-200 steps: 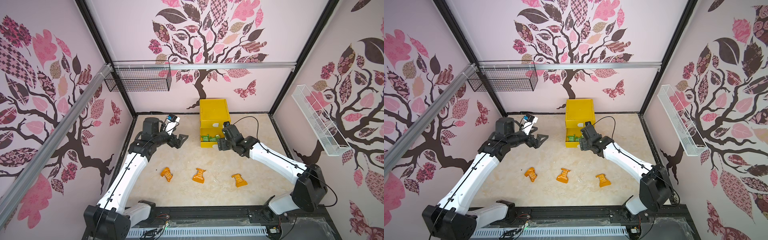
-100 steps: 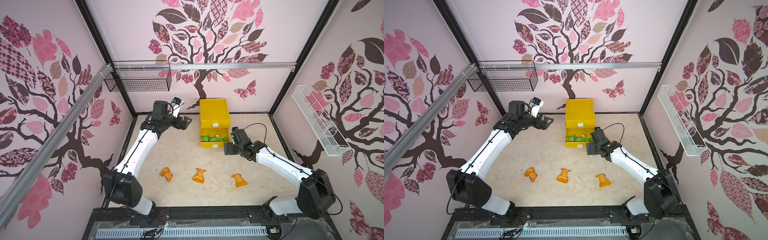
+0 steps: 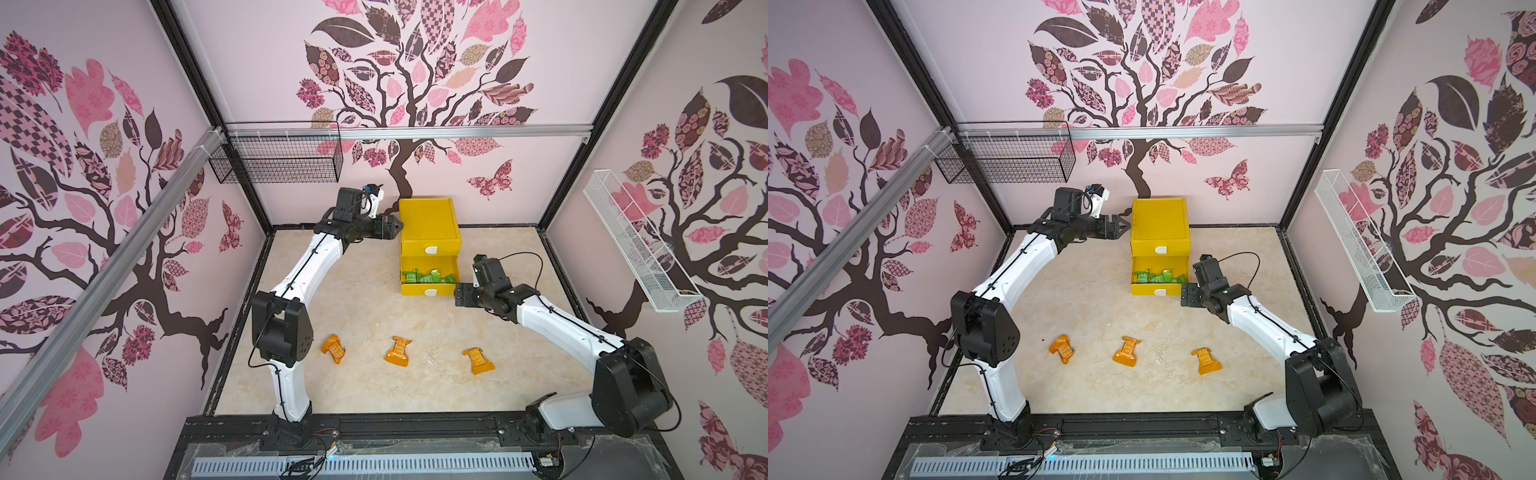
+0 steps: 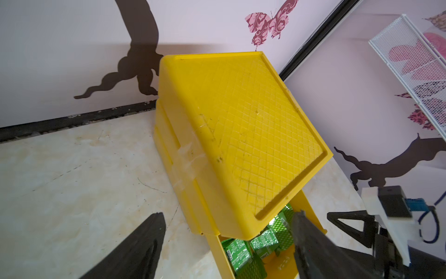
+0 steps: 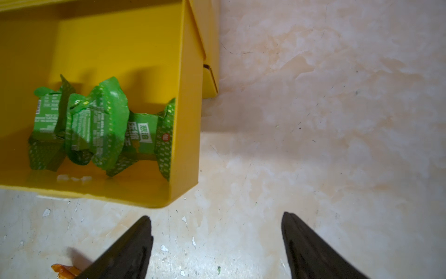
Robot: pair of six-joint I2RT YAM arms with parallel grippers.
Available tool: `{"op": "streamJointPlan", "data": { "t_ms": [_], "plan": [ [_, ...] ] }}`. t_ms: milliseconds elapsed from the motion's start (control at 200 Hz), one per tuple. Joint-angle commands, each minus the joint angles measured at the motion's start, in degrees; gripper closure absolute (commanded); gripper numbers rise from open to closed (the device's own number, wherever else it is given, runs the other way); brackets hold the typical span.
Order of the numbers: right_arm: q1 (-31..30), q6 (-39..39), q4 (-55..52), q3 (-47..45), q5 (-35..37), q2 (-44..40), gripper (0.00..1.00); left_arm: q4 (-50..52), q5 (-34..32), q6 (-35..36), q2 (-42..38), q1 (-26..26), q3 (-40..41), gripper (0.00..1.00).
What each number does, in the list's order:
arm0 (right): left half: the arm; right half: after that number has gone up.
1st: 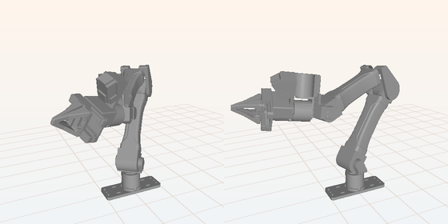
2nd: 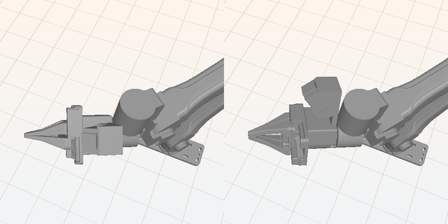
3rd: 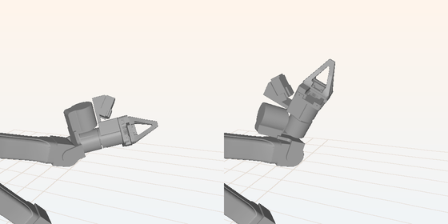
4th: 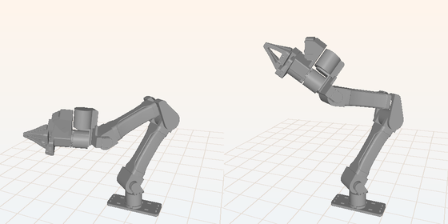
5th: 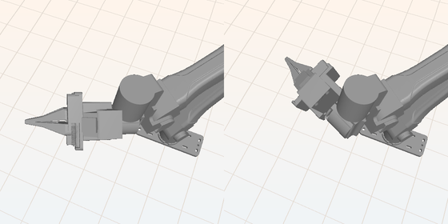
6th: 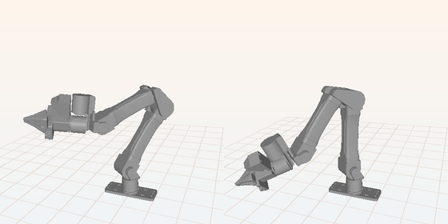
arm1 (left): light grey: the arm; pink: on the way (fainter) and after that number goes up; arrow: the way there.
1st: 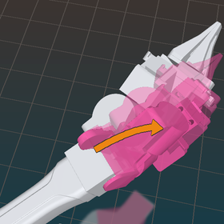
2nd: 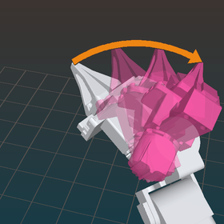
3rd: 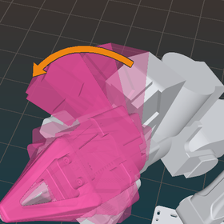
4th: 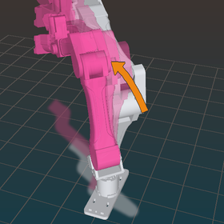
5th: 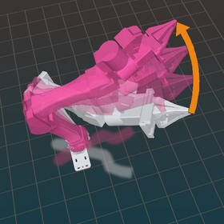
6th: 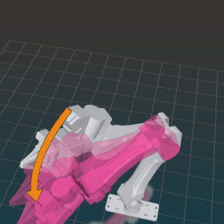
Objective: Place the cookies into the drawer by color
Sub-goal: Close the drawer in the storage box.
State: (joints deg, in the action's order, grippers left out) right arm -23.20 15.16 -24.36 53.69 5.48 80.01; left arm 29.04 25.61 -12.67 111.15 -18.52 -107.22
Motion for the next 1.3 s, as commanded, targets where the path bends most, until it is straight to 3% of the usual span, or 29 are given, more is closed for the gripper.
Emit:
{"op": "streamJointPlan", "data": {
  "t_ms": [0,435,965,1290],
  "plan": [
    [0.57,1.87,3.47,-0.37,-1.95,0.45,0.15,-0.05,0.03,-3.13,2.70,-1.66,-3.07,0.14],
    [0.81,3.48,7.29,2.09,-3.59,6.66,0.17,1.48,-3.63,-6.09,10.46,-2.46,-8.80,0.18],
    [3.64,7.03,16.10,6.60,-5.73,14.96,0.25,1.64,-1.93,-6.23,12.45,-2.48,-4.60,0.37],
    [4.40,10.30,22.92,10.08,-5.81,20.74,0.27,1.78,-1.87,-6.08,12.31,-2.43,-2.65,0.38]
  ]
}}
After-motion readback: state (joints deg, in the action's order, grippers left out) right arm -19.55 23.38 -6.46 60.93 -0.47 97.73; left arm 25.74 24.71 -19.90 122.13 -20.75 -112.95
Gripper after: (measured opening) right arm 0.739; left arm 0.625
